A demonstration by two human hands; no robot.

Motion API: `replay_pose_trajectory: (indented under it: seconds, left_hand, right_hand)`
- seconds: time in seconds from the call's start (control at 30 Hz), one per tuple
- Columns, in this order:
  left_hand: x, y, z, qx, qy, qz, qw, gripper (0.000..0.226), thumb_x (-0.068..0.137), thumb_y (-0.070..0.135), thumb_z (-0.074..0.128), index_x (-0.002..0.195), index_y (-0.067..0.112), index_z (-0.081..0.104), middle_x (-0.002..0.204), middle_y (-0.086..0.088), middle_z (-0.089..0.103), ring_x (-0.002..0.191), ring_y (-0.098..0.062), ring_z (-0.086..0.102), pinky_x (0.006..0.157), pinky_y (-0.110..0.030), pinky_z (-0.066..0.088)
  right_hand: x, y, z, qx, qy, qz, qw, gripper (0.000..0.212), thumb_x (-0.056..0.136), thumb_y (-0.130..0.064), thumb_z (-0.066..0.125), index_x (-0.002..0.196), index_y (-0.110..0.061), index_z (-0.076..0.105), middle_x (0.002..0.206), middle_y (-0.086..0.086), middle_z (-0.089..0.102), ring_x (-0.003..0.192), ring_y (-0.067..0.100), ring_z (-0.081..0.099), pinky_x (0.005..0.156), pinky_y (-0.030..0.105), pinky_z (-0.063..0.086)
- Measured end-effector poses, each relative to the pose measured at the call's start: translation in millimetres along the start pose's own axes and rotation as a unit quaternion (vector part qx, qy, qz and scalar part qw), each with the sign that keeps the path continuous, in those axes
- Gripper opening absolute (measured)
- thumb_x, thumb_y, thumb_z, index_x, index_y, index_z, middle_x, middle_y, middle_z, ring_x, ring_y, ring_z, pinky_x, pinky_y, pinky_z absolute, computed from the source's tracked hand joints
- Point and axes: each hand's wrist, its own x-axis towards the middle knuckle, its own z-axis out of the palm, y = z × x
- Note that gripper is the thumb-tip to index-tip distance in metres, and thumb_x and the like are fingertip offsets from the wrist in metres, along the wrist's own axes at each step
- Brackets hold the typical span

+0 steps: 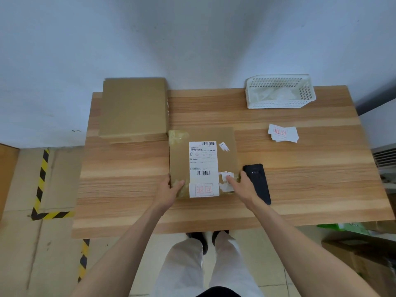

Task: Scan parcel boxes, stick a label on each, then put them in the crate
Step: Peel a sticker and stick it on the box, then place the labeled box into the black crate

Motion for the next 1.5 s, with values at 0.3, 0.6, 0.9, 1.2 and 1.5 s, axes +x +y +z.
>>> replay_pose_trajectory:
  seconds: [0.3,0.6,0.9,1.2,1.5]
  left_hand:
    - [-22.8,37.2,-1.9,-0.039,0.01,0.063,0.997,0.03,0.101,0.026,0.063,0.129,0.032,0.054,0.114,0.022,0.066,0.106,0.005,0.062,0.074,-0.006,0.046]
    - [-34.6,192.7,16.9,0.018,0.008,0.27,0.963,0.032,0.099,0.031,0.064,0.128,0.041,0.053,0.115,0.02,0.067,0.104,0.002,0.062,0.083,-0.016,0.047]
    - [-96.9,342.3,159.7,0.019,-0.084,0.409,0.909,0.051,0.101,0.038,0.059,0.146,0.026,0.039,0.12,0.016,0.06,0.112,-0.011,0.062,0.091,-0.029,0.051]
    - [-196.3,408.0,332.5,0.056,-0.24,0.511,0.823,0.057,0.101,0.044,0.055,0.152,0.025,0.037,0.134,0.012,0.059,0.12,-0.013,0.06,0.099,-0.032,0.053]
    - [-303.4,407.9,490.5,0.084,-0.386,0.542,0.741,0.046,0.102,0.035,0.058,0.144,0.032,0.04,0.118,0.024,0.058,0.098,0.019,0.057,0.084,-0.006,0.049]
  right_hand:
    - [-22.7,-15.3,-24.8,0.066,0.054,-0.081,0.993,0.033,0.097,-0.031,0.067,0.128,-0.024,0.059,0.114,-0.013,0.071,0.103,0.006,0.068,0.094,0.035,0.056]
    - [-65.2,-95.8,-122.6,0.133,0.179,-0.196,0.955,0.028,0.1,-0.03,0.064,0.126,-0.019,0.059,0.109,-0.009,0.07,0.099,0.006,0.067,0.073,0.015,0.05]
    - [-160.7,-79.3,-296.4,0.143,0.377,-0.264,0.876,0.031,0.098,-0.036,0.065,0.126,-0.024,0.06,0.109,-0.016,0.07,0.098,-0.002,0.067,0.081,0.019,0.055]
    - [-276.6,14.9,-430.0,0.194,0.508,-0.235,0.806,0.052,0.101,-0.034,0.059,0.146,-0.016,0.038,0.13,0.0,0.064,0.11,0.013,0.066,0.092,0.032,0.056]
    - [-390.3,131.2,-488.3,0.235,0.604,-0.203,0.734,0.041,0.105,-0.029,0.054,0.139,-0.036,0.032,0.121,-0.024,0.058,0.112,0.001,0.061,0.086,0.016,0.05]
